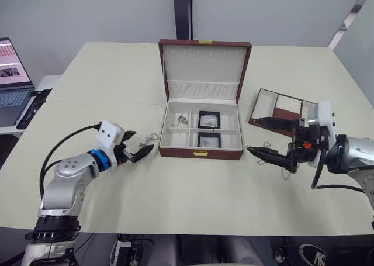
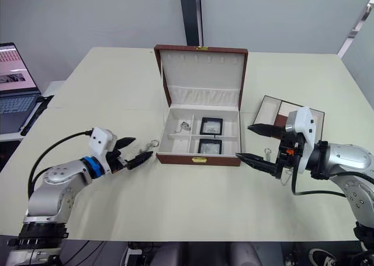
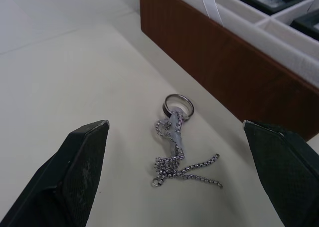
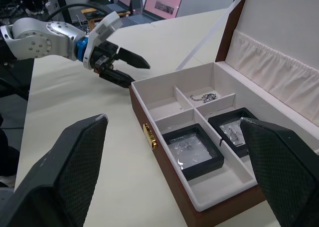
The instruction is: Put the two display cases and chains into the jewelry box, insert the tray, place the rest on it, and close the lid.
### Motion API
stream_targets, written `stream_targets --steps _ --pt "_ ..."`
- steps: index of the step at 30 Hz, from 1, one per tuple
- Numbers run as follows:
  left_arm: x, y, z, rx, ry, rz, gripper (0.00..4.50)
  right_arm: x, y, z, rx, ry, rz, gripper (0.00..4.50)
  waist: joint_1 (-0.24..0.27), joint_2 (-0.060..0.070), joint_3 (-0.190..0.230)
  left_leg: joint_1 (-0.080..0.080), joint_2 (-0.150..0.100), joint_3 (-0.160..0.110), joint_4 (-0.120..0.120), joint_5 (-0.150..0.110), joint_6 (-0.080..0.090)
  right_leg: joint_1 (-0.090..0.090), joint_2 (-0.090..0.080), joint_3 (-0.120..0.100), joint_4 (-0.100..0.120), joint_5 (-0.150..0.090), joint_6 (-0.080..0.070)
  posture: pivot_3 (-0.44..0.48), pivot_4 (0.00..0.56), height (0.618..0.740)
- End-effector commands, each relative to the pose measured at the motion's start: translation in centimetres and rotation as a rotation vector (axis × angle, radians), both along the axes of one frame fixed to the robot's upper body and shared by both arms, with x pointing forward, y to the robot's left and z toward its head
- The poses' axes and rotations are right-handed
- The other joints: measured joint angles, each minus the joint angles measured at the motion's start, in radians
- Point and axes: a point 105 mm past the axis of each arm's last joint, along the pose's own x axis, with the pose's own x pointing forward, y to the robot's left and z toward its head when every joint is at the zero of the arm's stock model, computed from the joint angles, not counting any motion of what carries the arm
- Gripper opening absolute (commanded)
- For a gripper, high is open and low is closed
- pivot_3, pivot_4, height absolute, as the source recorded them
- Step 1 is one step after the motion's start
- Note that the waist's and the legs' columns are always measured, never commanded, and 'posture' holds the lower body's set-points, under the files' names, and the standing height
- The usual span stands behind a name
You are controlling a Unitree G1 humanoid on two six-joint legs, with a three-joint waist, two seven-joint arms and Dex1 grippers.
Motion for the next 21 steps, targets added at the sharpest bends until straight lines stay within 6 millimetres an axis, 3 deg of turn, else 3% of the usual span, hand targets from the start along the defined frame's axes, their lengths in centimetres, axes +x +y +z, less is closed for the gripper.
stream_targets --steps 1,12,21 --pt "0.5 0.3 0.8 0.026 -0.049 -0.012 4.48 -0.4 0.4 0.6 0.001 -0.046 0.014 4.5 0.0 0.0 0.0 0.0 0.0 0.0 0.0 0.0 0.0 0.0 0.0 0.0 0.0 0.0 0.0 0.0 0.15 0.74" --pt "0.6 1.2 -1.6 0.061 0.045 0.002 4.48 -0.6 0.4 0.7 0.006 -0.05 0.003 4.5 0.0 0.0 0.0 0.0 0.0 0.0 0.0 0.0 0.0 0.0 0.0 0.0 0.001 0.0 0.0 0.0 0.15 0.74" --pt "0.9 0.7 -2.1 0.052 0.04 -0.017 4.48 -0.6 0.2 0.4 0.004 -0.042 -0.003 4.5 0.001 0.0 0.0 0.001 0.0 0.0 0.001 0.0 0.0 0.0 0.0 0.0 0.002 0.0 0.0 0.0 0.15 0.74"
